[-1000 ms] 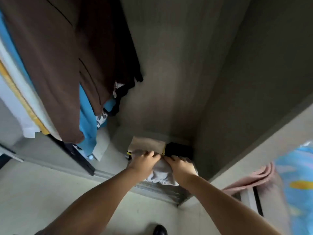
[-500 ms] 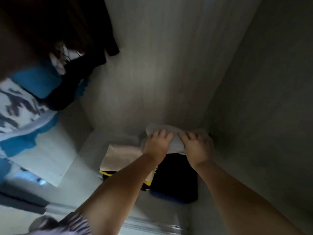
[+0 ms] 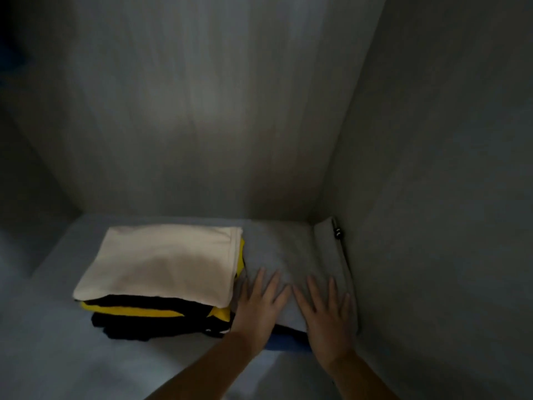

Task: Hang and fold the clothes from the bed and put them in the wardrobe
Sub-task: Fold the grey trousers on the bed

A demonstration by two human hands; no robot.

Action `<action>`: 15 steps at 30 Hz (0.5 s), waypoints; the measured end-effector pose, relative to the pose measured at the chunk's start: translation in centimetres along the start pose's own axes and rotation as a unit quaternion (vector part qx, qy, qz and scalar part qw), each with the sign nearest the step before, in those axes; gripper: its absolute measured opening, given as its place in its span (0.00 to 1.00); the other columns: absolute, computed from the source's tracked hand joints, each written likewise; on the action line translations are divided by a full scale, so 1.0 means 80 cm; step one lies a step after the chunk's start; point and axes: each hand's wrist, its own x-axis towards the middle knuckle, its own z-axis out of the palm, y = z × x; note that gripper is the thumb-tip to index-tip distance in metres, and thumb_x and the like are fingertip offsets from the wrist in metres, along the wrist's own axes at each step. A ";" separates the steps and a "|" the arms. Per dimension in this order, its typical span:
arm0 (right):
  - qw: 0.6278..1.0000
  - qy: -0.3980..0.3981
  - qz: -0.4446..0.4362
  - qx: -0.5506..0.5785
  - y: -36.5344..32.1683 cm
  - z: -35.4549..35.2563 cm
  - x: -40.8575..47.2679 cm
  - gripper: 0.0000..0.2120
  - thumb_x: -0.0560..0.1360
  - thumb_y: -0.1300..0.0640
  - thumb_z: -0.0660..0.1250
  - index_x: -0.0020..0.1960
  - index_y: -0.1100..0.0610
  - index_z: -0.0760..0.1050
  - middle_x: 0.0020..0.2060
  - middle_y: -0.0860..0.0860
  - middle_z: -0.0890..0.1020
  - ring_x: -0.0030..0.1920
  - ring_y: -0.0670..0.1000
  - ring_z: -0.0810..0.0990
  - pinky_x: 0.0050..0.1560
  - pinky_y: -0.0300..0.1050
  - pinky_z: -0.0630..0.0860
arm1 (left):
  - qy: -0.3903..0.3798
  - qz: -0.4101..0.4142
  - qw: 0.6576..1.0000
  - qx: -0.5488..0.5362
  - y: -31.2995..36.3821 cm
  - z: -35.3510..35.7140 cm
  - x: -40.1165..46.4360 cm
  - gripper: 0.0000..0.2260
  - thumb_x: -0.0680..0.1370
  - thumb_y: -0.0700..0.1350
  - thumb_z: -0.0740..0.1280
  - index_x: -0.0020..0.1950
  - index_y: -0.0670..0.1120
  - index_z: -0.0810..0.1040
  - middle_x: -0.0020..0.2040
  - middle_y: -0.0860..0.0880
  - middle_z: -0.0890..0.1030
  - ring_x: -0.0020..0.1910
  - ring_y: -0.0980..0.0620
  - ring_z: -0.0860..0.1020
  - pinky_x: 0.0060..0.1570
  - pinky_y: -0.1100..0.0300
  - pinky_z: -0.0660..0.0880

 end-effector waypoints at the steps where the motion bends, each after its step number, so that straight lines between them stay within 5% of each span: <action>1: 0.999 -0.025 0.012 0.017 -0.002 0.006 -0.001 0.36 0.49 0.50 0.84 0.58 0.47 0.82 0.58 0.54 0.82 0.55 0.68 0.80 0.44 0.72 0.76 | -0.014 -0.008 1.000 -0.003 0.001 0.001 -0.003 0.22 0.63 0.50 0.77 0.57 0.53 0.83 0.61 0.47 0.80 0.58 0.39 0.79 0.45 0.38 0.78; 3: 0.998 -0.058 0.012 0.021 -0.006 0.007 -0.003 0.46 0.48 0.47 0.84 0.65 0.44 0.76 0.66 0.54 0.76 0.61 0.69 0.75 0.49 0.75 0.73 | -0.042 -0.038 0.998 -0.019 0.005 0.001 -0.009 0.30 0.56 0.53 0.82 0.57 0.54 0.83 0.62 0.46 0.80 0.58 0.39 0.79 0.43 0.39 0.79; 5: 0.994 -0.103 0.008 0.044 -0.004 0.013 0.004 0.48 0.67 0.46 0.74 0.77 0.39 0.47 0.78 0.53 0.50 0.74 0.71 0.50 0.64 0.78 0.55 | -0.059 -0.040 0.997 -0.024 0.007 -0.009 -0.010 0.31 0.60 0.55 0.80 0.62 0.57 0.79 0.67 0.45 0.75 0.64 0.37 0.75 0.47 0.39 0.78; 7: 0.983 -0.180 -0.004 0.034 0.004 0.010 0.010 0.44 0.75 0.43 0.62 0.75 0.40 0.31 0.75 0.49 0.30 0.74 0.66 0.33 0.69 0.72 0.41 | -0.098 -0.025 0.993 -0.062 0.005 -0.019 -0.007 0.35 0.73 0.51 0.70 0.76 0.58 0.59 0.78 0.44 0.53 0.76 0.36 0.54 0.65 0.38 0.66; 9: 0.970 -0.241 -0.010 0.022 0.010 -0.023 0.019 0.39 0.77 0.41 0.59 0.78 0.44 0.37 0.77 0.50 0.36 0.76 0.63 0.39 0.72 0.65 0.45 | -0.196 -0.005 0.977 -0.088 -0.004 -0.046 -0.005 0.37 0.76 0.45 0.65 0.78 0.54 0.47 0.79 0.47 0.41 0.77 0.39 0.42 0.73 0.39 0.51; 12: 0.952 -0.306 -0.004 0.030 0.018 -0.118 0.034 0.26 0.81 0.44 0.53 0.76 0.53 0.59 0.75 0.54 0.62 0.73 0.57 0.63 0.70 0.52 0.61 | -0.196 0.041 0.971 -0.132 -0.020 -0.130 0.002 0.30 0.77 0.47 0.63 0.77 0.48 0.56 0.76 0.42 0.57 0.75 0.41 0.58 0.72 0.45 0.58; 15: 0.969 -0.239 0.013 0.063 0.033 -0.222 0.034 0.22 0.82 0.43 0.51 0.67 0.54 0.71 0.64 0.55 0.76 0.63 0.56 0.75 0.60 0.49 0.71 | -0.166 0.032 0.971 -0.168 -0.045 -0.239 0.009 0.24 0.80 0.49 0.59 0.75 0.45 0.61 0.71 0.41 0.68 0.68 0.42 0.69 0.65 0.52 0.67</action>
